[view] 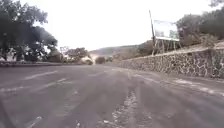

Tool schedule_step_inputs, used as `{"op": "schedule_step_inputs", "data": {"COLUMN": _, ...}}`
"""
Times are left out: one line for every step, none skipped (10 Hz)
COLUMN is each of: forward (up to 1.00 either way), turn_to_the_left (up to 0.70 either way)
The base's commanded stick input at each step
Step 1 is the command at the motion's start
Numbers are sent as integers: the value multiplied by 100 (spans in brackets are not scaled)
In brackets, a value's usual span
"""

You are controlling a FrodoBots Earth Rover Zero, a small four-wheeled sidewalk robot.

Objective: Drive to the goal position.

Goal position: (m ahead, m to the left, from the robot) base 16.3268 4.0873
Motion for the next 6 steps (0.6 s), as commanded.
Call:
{"op": "schedule_step_inputs", "data": {"forward": 100, "turn_to_the_left": 0}}
{"op": "schedule_step_inputs", "data": {"forward": 100, "turn_to_the_left": 0}}
{"op": "schedule_step_inputs", "data": {"forward": 100, "turn_to_the_left": 0}}
{"op": "schedule_step_inputs", "data": {"forward": 100, "turn_to_the_left": 0}}
{"op": "schedule_step_inputs", "data": {"forward": 100, "turn_to_the_left": 0}}
{"op": "schedule_step_inputs", "data": {"forward": 100, "turn_to_the_left": 0}}
